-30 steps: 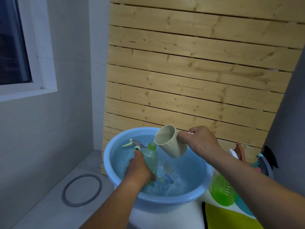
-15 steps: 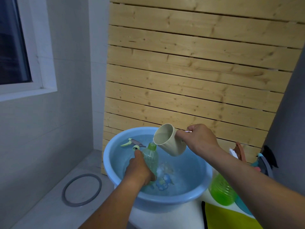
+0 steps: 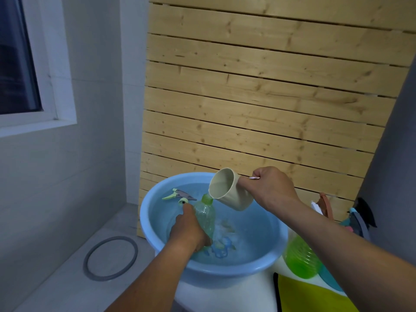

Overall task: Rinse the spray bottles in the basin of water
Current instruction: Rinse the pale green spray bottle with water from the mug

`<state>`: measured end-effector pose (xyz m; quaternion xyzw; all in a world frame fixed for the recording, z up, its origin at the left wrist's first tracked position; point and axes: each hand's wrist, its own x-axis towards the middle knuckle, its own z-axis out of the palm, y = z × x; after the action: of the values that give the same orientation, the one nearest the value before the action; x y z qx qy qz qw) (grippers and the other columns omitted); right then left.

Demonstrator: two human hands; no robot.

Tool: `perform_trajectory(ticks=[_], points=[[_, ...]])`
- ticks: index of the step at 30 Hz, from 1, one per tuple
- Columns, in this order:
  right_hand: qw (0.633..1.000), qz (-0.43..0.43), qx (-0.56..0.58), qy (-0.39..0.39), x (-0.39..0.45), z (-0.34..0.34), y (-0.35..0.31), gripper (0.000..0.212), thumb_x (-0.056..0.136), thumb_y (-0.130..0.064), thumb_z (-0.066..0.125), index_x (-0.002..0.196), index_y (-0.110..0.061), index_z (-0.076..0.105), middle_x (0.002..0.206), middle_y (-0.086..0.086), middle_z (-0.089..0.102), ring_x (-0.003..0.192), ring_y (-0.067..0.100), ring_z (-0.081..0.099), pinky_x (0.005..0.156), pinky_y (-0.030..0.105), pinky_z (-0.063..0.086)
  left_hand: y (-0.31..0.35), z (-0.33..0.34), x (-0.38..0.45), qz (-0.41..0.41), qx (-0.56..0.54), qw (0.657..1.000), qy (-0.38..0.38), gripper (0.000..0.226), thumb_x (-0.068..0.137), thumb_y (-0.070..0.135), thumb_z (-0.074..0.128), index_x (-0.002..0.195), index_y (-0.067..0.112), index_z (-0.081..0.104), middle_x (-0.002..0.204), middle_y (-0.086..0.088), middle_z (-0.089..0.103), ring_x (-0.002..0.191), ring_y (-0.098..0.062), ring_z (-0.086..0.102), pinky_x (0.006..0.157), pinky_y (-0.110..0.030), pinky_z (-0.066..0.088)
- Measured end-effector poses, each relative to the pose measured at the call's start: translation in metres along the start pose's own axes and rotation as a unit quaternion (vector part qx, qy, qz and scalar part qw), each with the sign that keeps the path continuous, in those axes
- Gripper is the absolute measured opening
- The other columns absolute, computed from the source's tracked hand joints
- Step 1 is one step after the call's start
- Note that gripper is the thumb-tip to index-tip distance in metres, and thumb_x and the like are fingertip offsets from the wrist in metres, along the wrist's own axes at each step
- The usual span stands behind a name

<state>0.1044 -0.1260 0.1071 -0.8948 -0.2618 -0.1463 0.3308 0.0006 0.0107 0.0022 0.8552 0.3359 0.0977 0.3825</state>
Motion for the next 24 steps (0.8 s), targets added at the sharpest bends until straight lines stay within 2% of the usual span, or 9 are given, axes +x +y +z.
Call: perform_trajectory(ticks=[3, 7, 24], points=[[1.000, -0.008, -0.011, 0.006, -0.0002, -0.0007, -0.0005, 0.044, 0.070, -0.038, 0.063, 0.047, -0.015, 0.034, 0.041, -0.004, 0.033, 0.049, 0.020, 0.032, 0.049, 0.028, 0.028, -0.0002, -0.0007, -0.0003, 0.000, 0.004, 1.000, 0.002, 0.092, 0.065, 0.020, 0.085, 0.134, 0.017, 0.024, 0.125, -0.011, 0.053, 0.115, -0.031, 0.055, 0.092, -0.038, 0.049], [1.000, -0.021, -0.019, 0.008, 0.0000, -0.0010, -0.0004, 0.044, 0.070, -0.039, 0.062, 0.049, -0.015, 0.032, 0.045, -0.003, 0.032, 0.051, 0.021, 0.030, 0.050, 0.029, 0.028, 0.0006, -0.0012, -0.0010, -0.001, 0.013, 1.000, -0.003, 0.091, 0.065, 0.020, 0.084, 0.134, 0.017, 0.025, 0.123, -0.011, 0.053, 0.113, -0.032, 0.056, 0.089, -0.037, 0.050], [0.996, -0.060, -0.055, 0.024, -0.0008, -0.0031, -0.0025, 0.043, 0.071, -0.040, 0.058, 0.051, -0.014, 0.032, 0.045, -0.001, 0.035, 0.049, 0.023, 0.034, 0.048, 0.029, 0.029, 0.0024, -0.0024, -0.0038, -0.004, 0.017, 1.000, -0.009, 0.089, 0.068, 0.020, 0.084, 0.135, 0.018, 0.025, 0.126, -0.011, 0.051, 0.115, -0.032, 0.055, 0.092, -0.039, 0.049]])
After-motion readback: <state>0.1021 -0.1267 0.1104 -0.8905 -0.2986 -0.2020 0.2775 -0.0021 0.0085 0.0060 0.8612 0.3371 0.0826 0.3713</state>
